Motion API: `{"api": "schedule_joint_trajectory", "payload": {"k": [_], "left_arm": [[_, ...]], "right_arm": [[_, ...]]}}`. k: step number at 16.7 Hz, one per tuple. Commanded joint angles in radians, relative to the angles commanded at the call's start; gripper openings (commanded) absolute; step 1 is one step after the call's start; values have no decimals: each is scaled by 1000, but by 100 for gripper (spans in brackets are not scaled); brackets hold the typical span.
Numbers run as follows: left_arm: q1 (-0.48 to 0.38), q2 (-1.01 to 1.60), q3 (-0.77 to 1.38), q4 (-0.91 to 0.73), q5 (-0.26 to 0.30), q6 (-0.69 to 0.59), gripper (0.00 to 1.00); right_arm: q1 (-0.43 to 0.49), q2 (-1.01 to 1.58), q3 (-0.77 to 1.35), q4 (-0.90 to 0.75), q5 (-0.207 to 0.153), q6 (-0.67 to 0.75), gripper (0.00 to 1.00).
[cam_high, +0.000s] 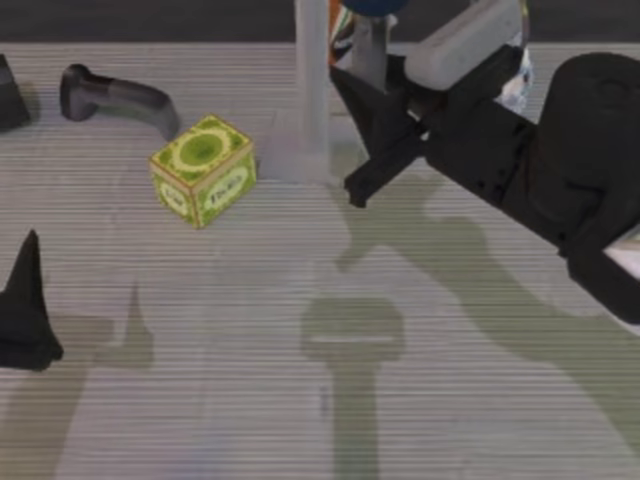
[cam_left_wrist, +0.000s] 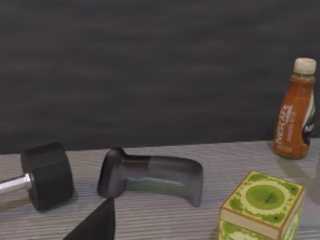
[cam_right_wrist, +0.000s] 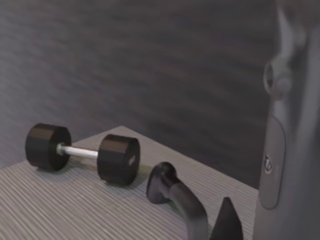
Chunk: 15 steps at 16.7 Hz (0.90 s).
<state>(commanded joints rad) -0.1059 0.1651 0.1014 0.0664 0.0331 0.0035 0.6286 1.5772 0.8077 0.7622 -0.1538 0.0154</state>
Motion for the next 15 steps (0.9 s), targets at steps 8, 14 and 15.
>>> {"api": "schedule_joint_trajectory", "payload": {"k": [8,14,15], "left_arm": [[-310,599,345,241,95,-13,100],[-476,903,521,362,146,-16,100],[-488,924,531,368,149,-16,100]], "right_arm": [[0,0,0,0,0,0,0],[0,0,0,0,0,0,0],[0,0,0,0,0,0,0]]}}
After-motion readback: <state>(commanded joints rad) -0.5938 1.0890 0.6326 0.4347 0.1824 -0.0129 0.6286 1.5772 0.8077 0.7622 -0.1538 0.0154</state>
